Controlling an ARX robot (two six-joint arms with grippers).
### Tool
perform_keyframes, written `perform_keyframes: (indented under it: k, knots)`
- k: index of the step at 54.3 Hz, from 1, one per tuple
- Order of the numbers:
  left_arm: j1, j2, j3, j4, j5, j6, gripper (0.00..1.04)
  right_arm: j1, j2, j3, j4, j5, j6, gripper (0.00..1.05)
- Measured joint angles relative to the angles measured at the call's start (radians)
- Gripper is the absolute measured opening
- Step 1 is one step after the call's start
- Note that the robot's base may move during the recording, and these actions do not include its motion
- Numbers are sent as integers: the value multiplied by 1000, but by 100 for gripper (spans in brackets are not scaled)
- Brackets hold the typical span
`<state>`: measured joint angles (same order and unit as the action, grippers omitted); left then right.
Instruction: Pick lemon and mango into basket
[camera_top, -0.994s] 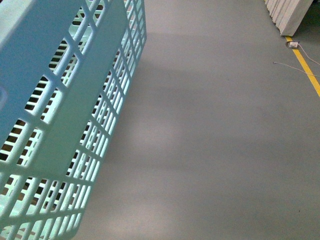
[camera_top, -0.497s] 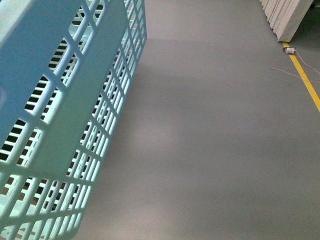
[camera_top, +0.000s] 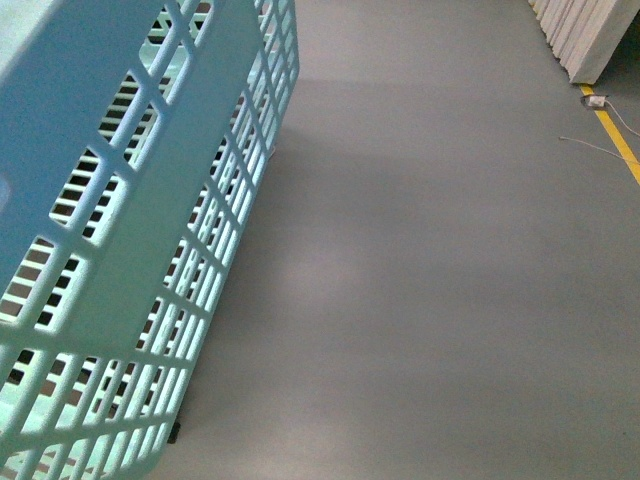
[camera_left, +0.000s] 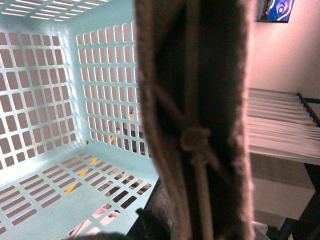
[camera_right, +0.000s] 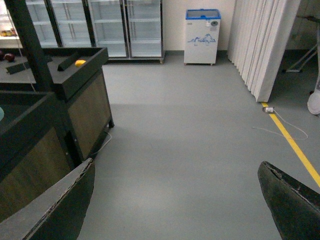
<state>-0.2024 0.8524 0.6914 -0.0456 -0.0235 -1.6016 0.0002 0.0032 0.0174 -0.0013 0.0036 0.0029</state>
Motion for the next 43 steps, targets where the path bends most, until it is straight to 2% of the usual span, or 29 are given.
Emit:
perform_keyframes:
  k: [43]
  knots:
    - [2, 2, 0, 0, -3, 4, 5, 0, 0, 0, 0, -3, 0, 96]
